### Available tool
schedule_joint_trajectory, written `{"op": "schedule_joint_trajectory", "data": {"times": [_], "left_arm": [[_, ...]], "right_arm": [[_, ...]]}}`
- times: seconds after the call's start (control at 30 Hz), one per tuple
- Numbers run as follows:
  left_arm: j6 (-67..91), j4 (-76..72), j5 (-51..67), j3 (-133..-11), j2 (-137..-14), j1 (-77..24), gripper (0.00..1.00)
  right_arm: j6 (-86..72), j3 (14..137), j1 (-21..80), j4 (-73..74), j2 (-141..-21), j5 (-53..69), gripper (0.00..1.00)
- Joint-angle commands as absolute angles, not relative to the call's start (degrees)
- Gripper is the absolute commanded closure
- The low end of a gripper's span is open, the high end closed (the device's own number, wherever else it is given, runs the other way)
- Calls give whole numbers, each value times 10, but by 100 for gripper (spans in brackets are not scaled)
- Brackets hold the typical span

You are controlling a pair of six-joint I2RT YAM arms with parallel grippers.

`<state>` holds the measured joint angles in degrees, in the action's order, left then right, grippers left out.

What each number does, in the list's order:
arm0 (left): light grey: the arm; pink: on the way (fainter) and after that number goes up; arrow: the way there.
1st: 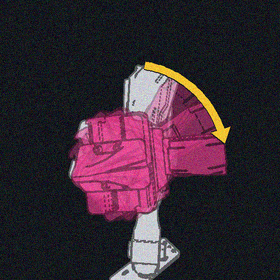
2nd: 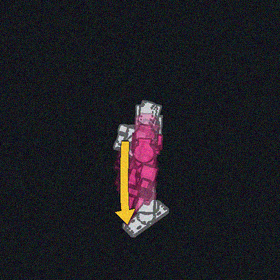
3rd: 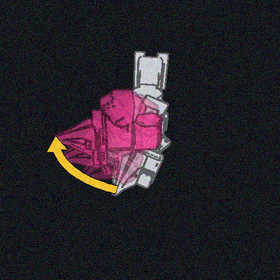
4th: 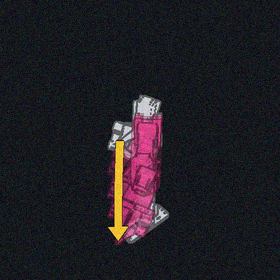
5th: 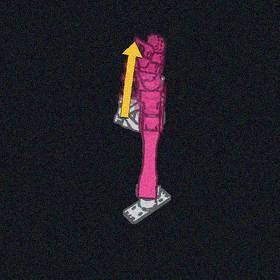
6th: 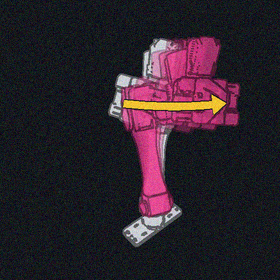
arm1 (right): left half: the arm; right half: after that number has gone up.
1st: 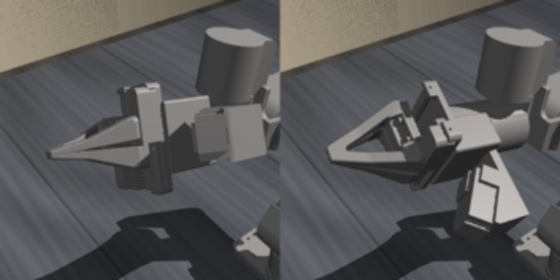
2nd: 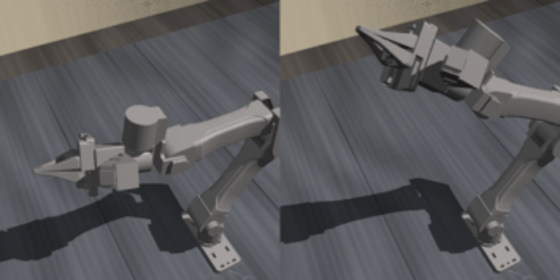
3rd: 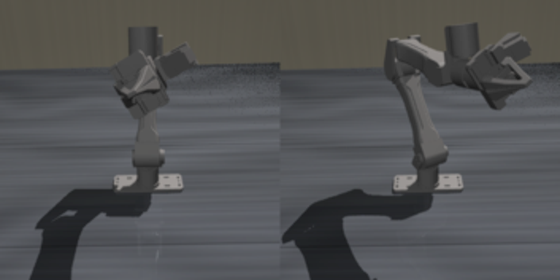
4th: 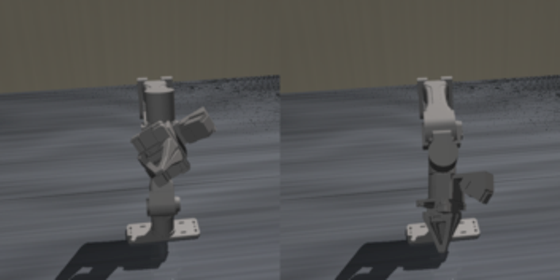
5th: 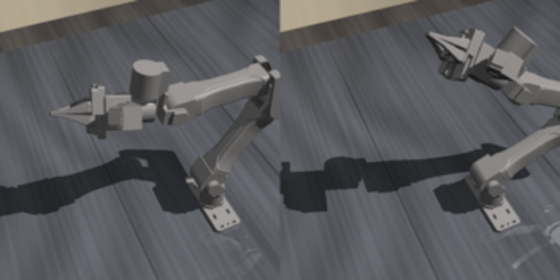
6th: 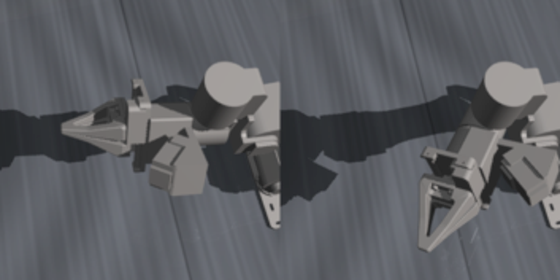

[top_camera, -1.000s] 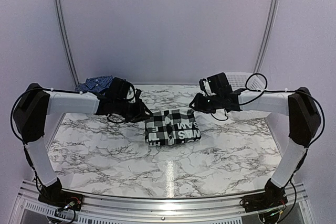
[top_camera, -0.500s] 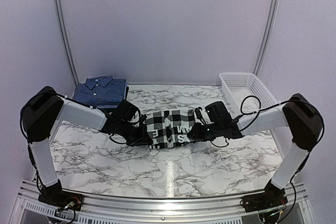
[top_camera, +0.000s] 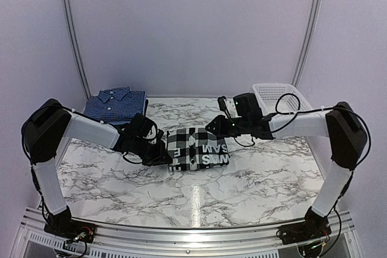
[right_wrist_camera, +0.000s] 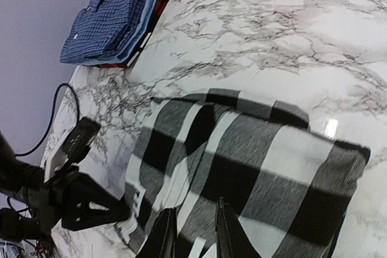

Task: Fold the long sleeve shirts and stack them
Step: Smooth out the square-folded shirt at the center of the board.

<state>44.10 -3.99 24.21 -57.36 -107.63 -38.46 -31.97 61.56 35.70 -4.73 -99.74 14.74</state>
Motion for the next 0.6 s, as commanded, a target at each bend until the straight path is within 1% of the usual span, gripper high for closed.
{"op": "schedule_joint_trajectory", "data": {"times": [0.0, 0.2, 0.4, 0.47, 0.57], "left_arm": [[421, -27, 256, -575, -1044, -381, 92], [415, -27, 252, -545, -1018, -380, 91], [418, -30, 255, -533, -1004, -377, 89], [421, -31, 251, -528, -997, -373, 86], [429, -46, 242, -516, -983, -368, 76]], "right_arm": [[-289, 675, 306, -57, -1107, 202, 81], [-295, 747, 263, -49, -1196, 237, 81], [-287, 755, 261, -24, -1178, 229, 79], [-281, 745, 261, -17, -1151, 221, 78], [-262, 724, 268, 14, -1105, 215, 76]]}}
